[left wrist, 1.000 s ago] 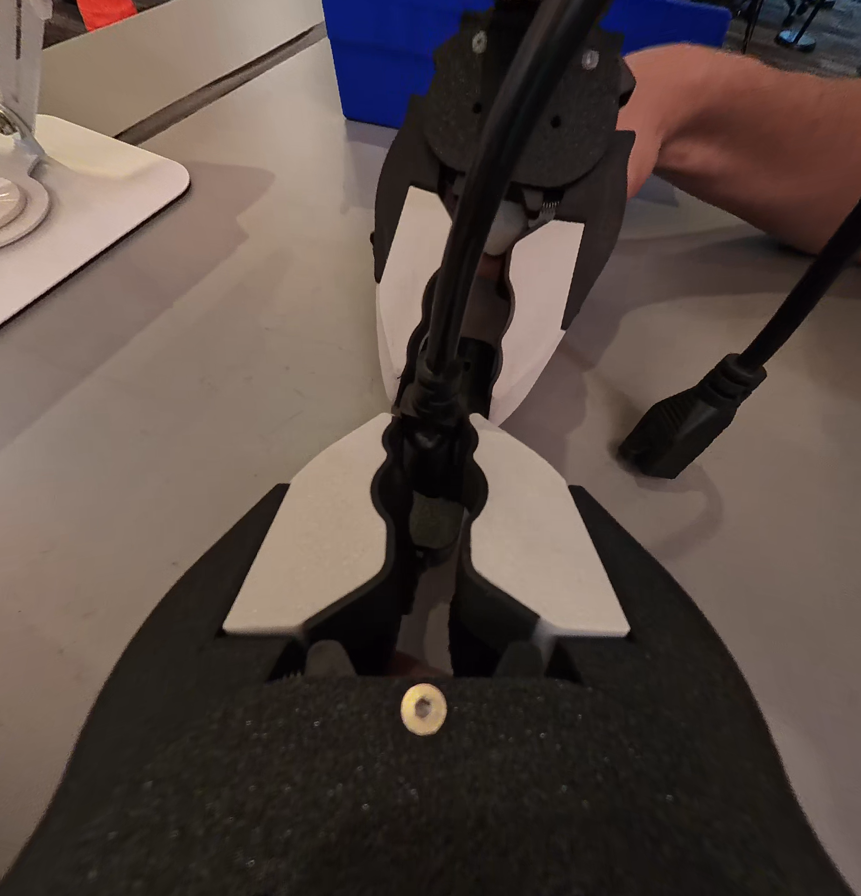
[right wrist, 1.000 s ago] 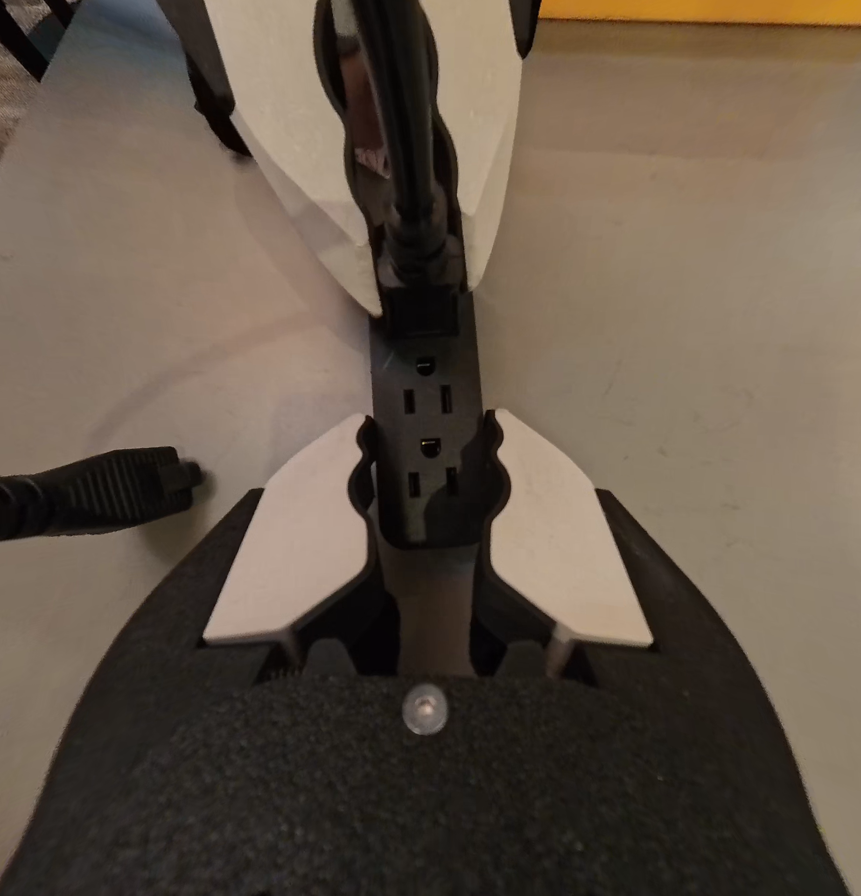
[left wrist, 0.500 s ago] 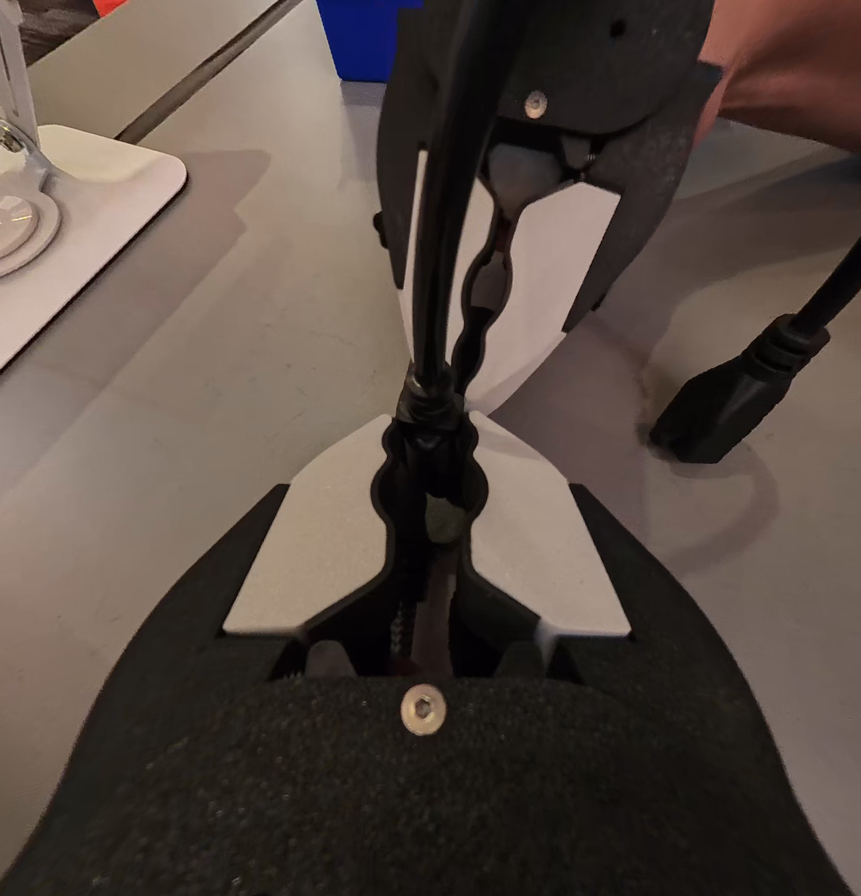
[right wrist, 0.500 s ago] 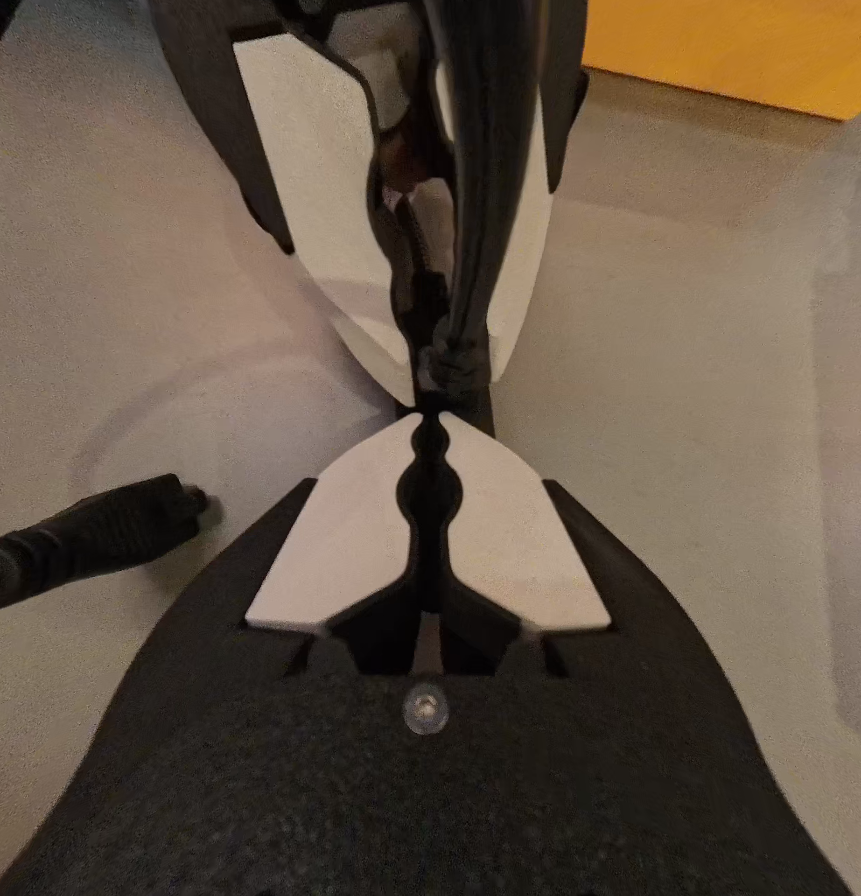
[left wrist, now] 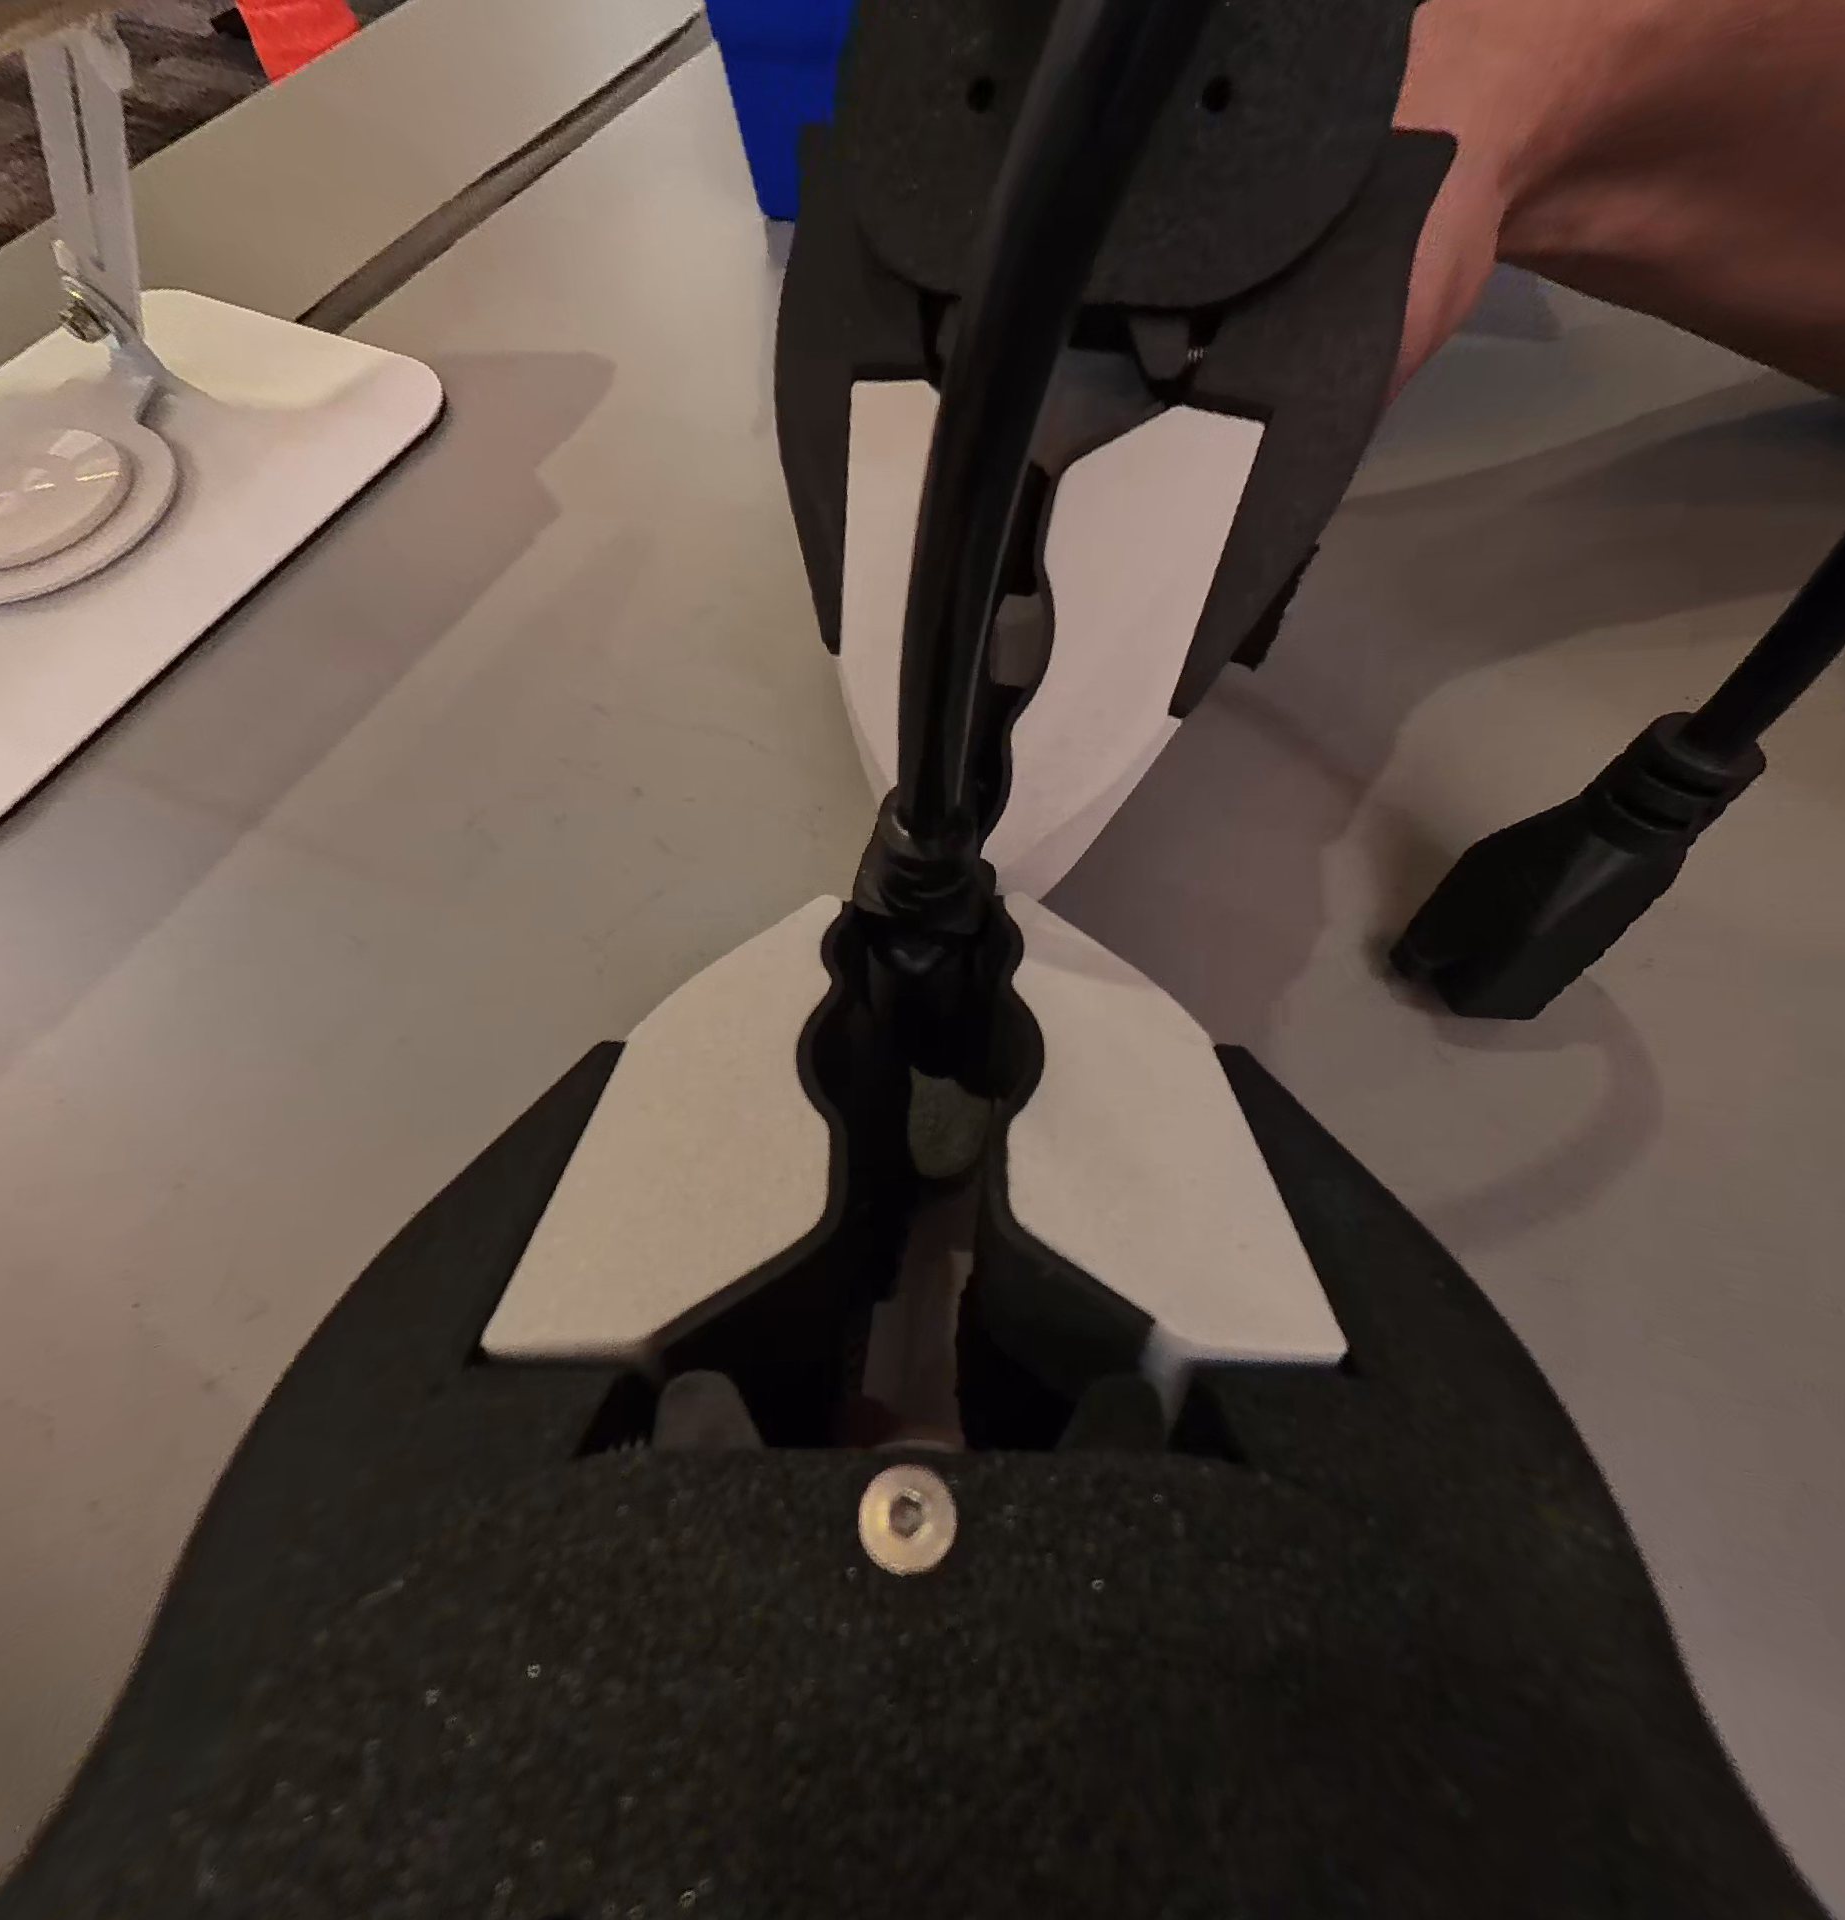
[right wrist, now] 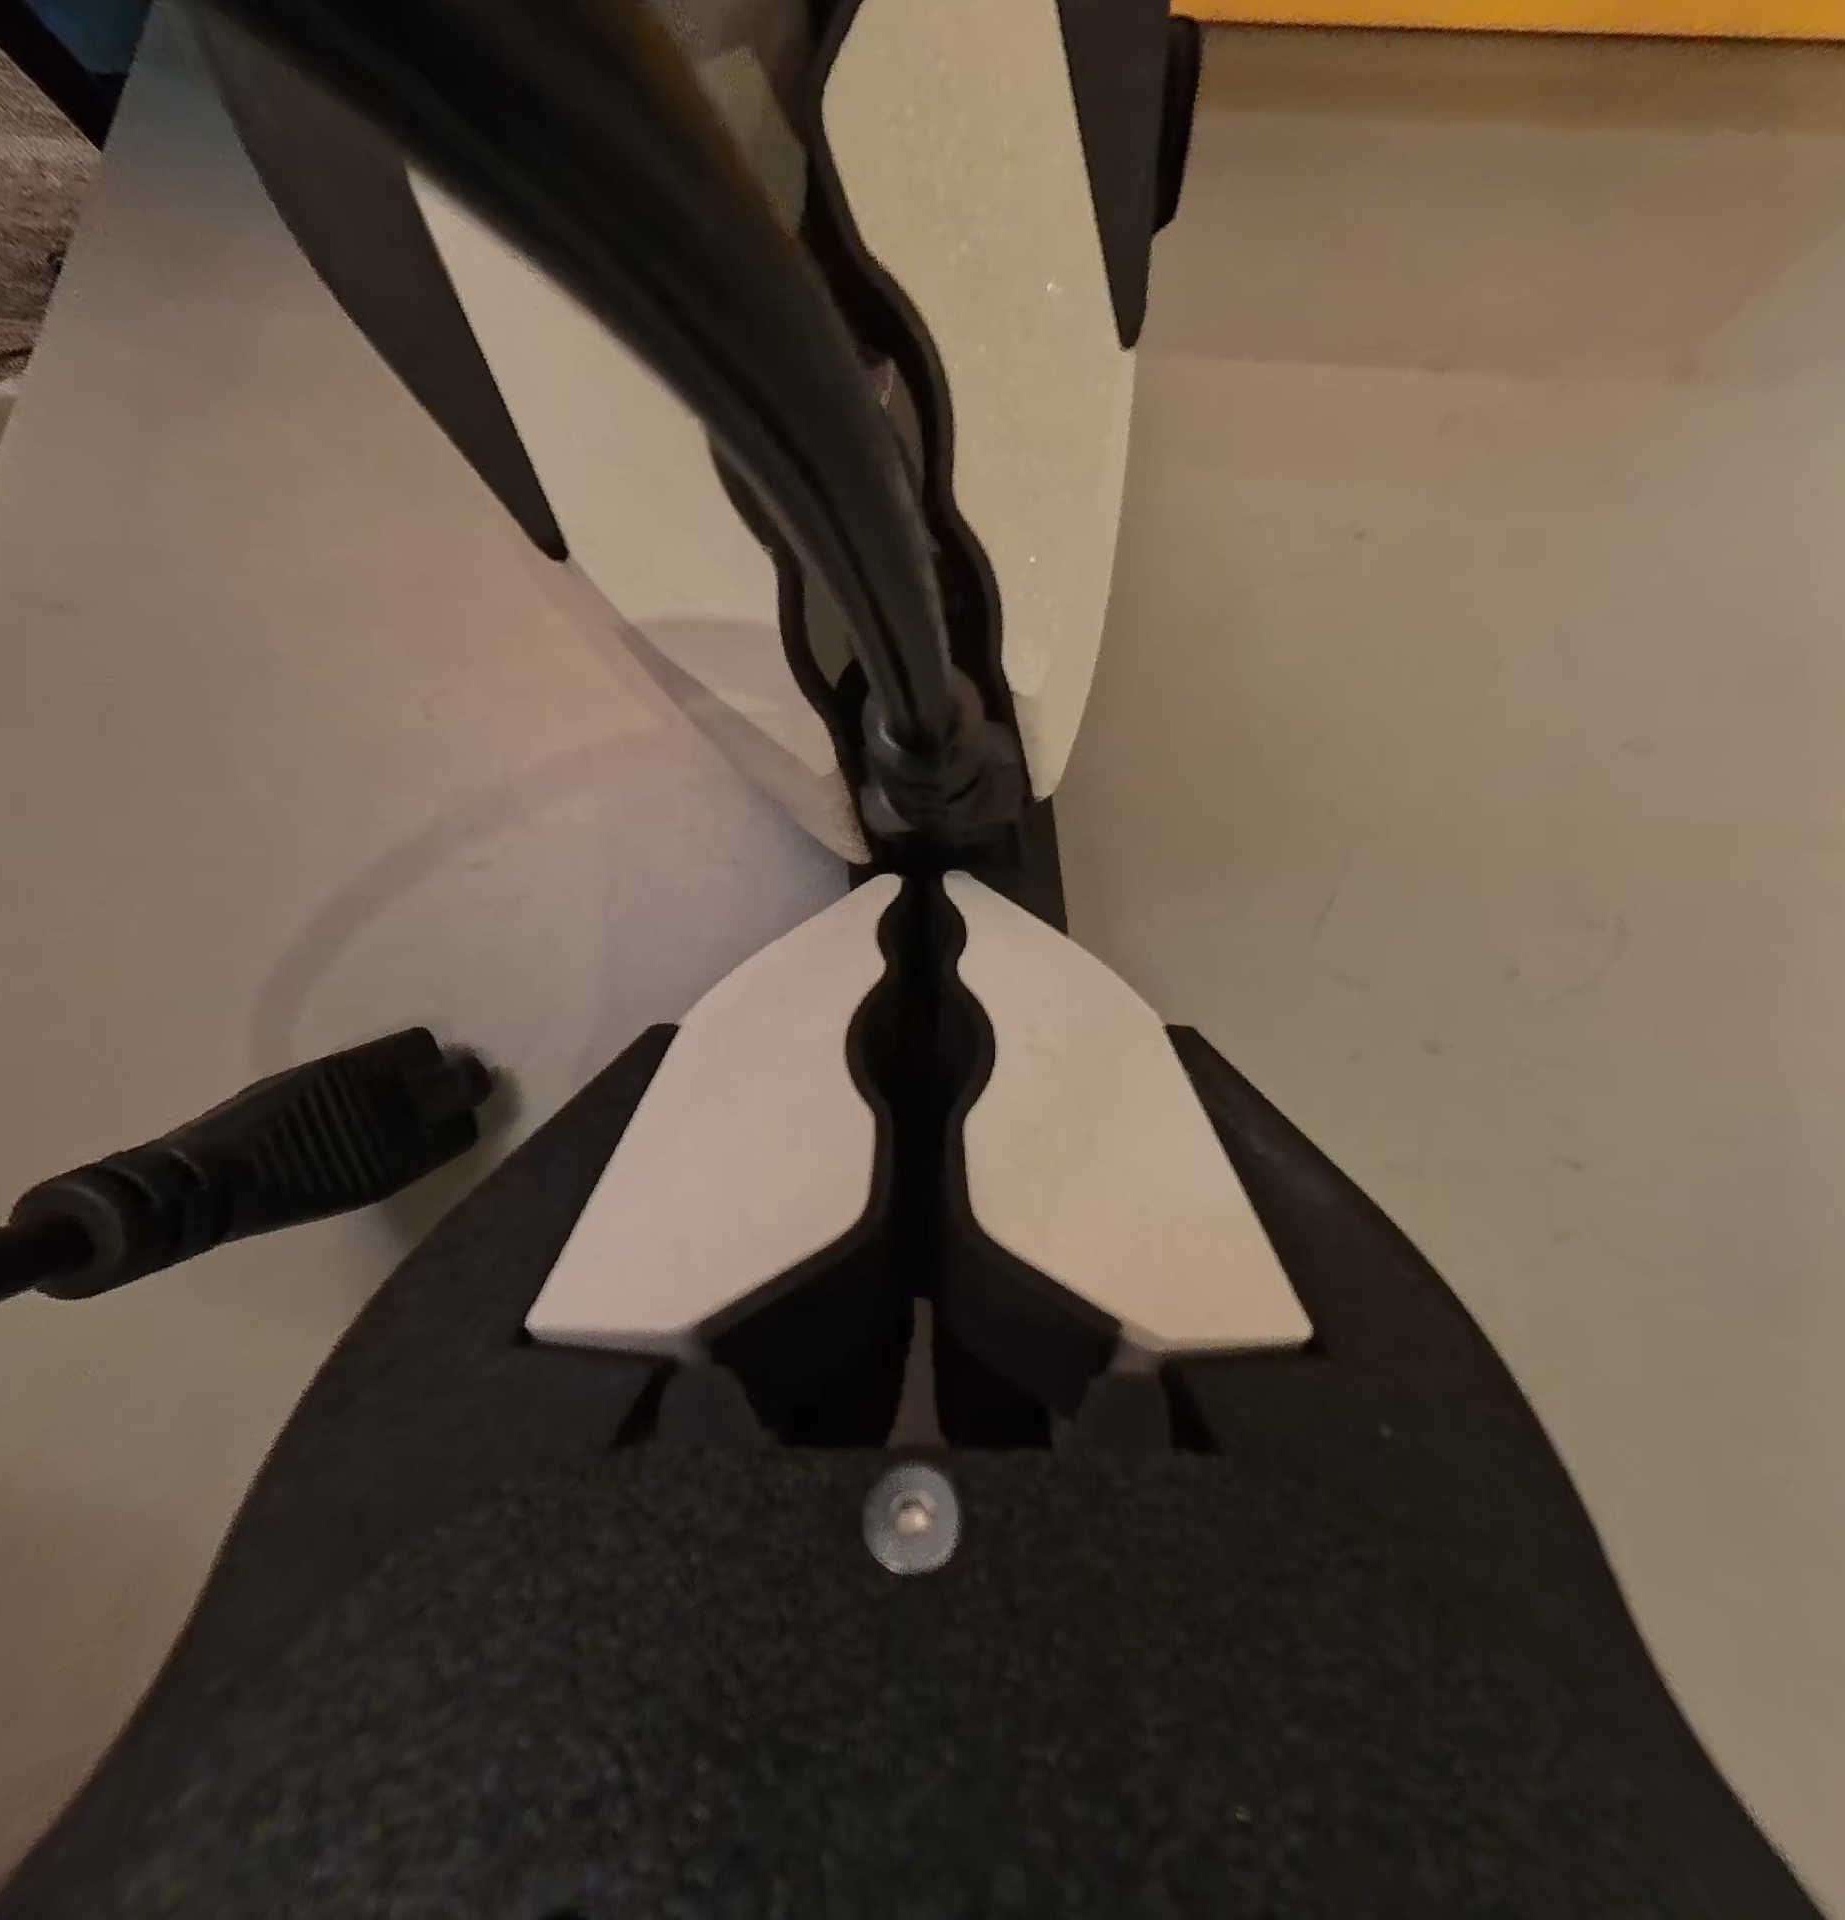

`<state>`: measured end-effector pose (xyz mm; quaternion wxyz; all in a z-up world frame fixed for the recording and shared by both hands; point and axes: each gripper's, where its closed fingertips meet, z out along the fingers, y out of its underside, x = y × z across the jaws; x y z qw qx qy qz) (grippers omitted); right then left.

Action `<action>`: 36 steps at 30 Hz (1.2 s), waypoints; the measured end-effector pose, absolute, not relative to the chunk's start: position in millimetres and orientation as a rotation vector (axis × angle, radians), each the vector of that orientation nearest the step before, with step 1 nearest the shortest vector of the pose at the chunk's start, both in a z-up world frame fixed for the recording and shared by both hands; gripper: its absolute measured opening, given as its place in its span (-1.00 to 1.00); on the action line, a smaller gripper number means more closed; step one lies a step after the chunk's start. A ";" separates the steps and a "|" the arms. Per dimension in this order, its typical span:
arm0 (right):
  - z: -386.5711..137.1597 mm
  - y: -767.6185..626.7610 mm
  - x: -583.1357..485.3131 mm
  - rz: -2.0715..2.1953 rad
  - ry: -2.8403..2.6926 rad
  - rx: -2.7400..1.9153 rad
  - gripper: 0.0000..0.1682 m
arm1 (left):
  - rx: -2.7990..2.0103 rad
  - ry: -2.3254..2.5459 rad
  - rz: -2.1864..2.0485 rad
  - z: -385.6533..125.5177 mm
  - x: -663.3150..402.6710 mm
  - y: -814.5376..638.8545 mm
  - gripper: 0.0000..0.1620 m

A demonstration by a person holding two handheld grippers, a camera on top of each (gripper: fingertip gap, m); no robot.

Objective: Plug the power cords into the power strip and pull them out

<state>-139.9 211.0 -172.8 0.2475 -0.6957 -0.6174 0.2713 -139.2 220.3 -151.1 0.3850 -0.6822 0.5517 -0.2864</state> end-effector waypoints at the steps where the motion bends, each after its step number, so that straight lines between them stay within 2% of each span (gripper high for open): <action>1: -172.2 211.6 -140.5 0.755 -1.675 -1.899 -0.97 | -1.738 1.401 -0.735 -150.7 -139.4 220.5 -0.76; 36: -169.6 215.9 -145.7 0.830 -1.645 -1.985 -0.96 | -1.761 1.253 -0.907 -136.5 -142.7 223.6 -0.79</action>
